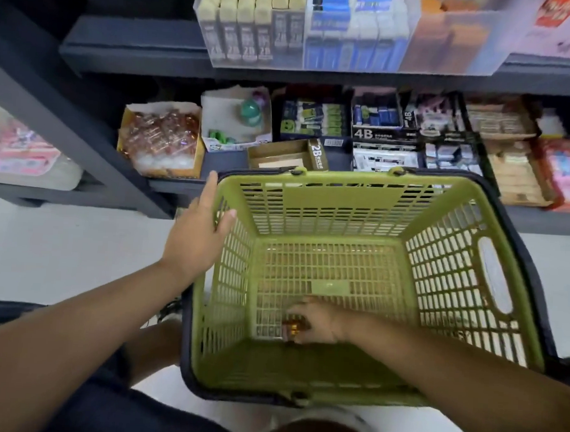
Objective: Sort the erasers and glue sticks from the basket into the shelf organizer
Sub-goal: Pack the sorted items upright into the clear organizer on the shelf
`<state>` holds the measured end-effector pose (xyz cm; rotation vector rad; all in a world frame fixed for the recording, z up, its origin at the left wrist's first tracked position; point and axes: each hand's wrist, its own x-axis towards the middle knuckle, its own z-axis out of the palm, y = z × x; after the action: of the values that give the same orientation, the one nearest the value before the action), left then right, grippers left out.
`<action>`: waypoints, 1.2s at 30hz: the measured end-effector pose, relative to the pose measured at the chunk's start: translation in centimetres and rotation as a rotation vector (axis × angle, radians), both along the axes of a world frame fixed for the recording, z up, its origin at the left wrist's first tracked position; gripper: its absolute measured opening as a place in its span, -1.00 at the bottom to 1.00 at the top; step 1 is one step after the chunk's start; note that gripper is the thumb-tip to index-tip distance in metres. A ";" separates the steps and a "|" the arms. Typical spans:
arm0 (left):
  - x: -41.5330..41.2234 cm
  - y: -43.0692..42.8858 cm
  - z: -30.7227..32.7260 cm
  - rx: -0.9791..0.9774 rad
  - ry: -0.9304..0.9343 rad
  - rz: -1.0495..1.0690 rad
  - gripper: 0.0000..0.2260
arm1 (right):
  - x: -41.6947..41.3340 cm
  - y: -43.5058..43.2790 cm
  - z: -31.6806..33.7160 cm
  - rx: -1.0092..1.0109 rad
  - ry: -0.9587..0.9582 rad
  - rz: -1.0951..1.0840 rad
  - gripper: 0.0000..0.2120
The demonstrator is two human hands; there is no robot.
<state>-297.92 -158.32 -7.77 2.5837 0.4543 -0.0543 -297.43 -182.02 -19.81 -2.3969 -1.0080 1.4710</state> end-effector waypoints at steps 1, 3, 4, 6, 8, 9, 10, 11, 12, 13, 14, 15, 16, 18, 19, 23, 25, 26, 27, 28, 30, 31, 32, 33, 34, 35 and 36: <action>0.0 0.0 -0.1 0.006 -0.004 0.001 -0.38 | -0.3 0.4 -0.6 -0.014 0.013 0.034 -0.47; 0.0 0.0 -0.3 0.018 -0.006 0.001 -0.38 | -0.6 0.9 -1.6 -0.022 0.018 0.090 -0.53; 0.0 0.0 -0.3 0.020 -0.008 0.000 -0.38 | -0.5 1.0 -2.0 -0.017 0.011 0.108 -0.57; 0.0 0.1 -0.3 0.023 -0.012 0.001 -0.38 | -0.5 1.2 -2.4 -0.021 0.015 0.089 -0.65; 0.1 0.1 -0.3 0.029 -0.018 0.000 -0.38 | -0.5 1.3 -2.5 -0.024 0.067 0.026 -0.70; 0.1 0.1 -0.4 0.028 -0.019 -0.002 -0.38 | -0.6 1.3 -2.4 -0.021 0.109 -0.002 -0.73; 0.1 0.0 -0.5 0.020 -0.013 0.000 -0.38 | -0.6 1.2 -2.1 -0.008 0.150 -0.027 -0.75; 0.1 0.0 -0.4 0.012 0.002 0.006 -0.39 | -0.3 1.1 -1.6 0.013 0.192 -0.063 -0.78; 0.1 0.0 -0.4 0.018 0.022 0.010 -0.39 | 0.2 0.9 -0.8 0.047 0.239 -0.119 -0.81; 0.2 0.0 -0.4 0.053 0.035 0.008 -0.39 | 0.9 0.7 0.4 0.097 0.302 -0.197 -0.83; 0.4 -0.1 -0.2 0.121 0.037 0.000 -0.38 | 1.9 0.5 1.8 0.169 0.382 -0.286 -0.83; 0.9 -0.4 0.1 0.194 0.023 -0.005 -0.38 | 3.1 0.4 3.7 0.257 0.455 -0.364 -0.82; 1.7 -0.8 0.9 0.236 -0.016 -0.011 -0.38 | 4.5 0.3 5.8 0.353 0.502 -0.421 -0.80; 3.9 -2.2 3.5 0.255 -0.156 -0.065 -0.39 | 7.4 0.1 11.0 0.537 0.519 -0.490 -0.75; 5.1 -2.9 5.2 0.268 -0.244 -0.109 -0.40 | 8.7 0.0 13.8 0.622 0.489 -0.507 -0.72; 9.4 -4.7 12.5 0.409 -0.543 -0.230 -0.42 | 13.3 -2.6 25.0 0.901 0.136 -0.517 -0.77; 10.9 -4.9 14.8 0.463 -0.548 -0.233 -0.41 | 15.5 -4.9 29.4 0.986 -0.127 -0.587 -0.81; 11.6 -4.9 15.5 0.476 -0.521 -0.234 -0.40 | 16.8 -6.0 31.1 1.018 -0.257 -0.621 -0.82; 12.2 -4.8 15.9 0.479 -0.484 -0.241 -0.40 | 18.1 -7.0 32.5 1.022 -0.410 -0.638 -0.82; 12.7 -4.7 16.0 0.474 -0.442 -0.254 -0.39 | 19.6 -8.0 33.5 0.983 -0.580 -0.639 -0.78; 13.6 -4.5 15.8 0.458 -0.345 -0.284 -0.38 | 22.2 -9.4 34.6 0.839 -0.827 -0.602 -0.69; 13.9 -4.5 15.6 0.459 -0.298 -0.296 -0.38 | 23.2 -9.8 34.8 0.750 -0.898 -0.562 -0.69; 14.1 -4.6 15.4 0.472 -0.261 -0.305 -0.37 | 24.0 -10.1 34.8 0.645 -0.966 -0.513 -0.70; 14.2 -4.6 15.3 0.490 -0.239 -0.311 -0.36 | 24.5 -10.2 34.6 0.544 -1.027 -0.470 -0.71; 14.3 -4.7 15.2 0.503 -0.230 -0.311 -0.36 | 24.9 -10.1 34.3 0.472 -1.068 -0.441 -0.71; 14.3 -4.7 15.3 0.510 -0.228 -0.308 -0.36 | 25.3 -10.0 34.1 0.443 -1.080 -0.424 -0.71; 14.2 -4.8 15.4 0.512 -0.229 -0.306 -0.37 | 25.5 -9.7 33.8 0.436 -1.076 -0.426 -0.73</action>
<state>-283.73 -163.07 7.61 3.0898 -0.0249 0.2848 -271.89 -191.77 13.97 -2.7249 -0.7271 -0.2502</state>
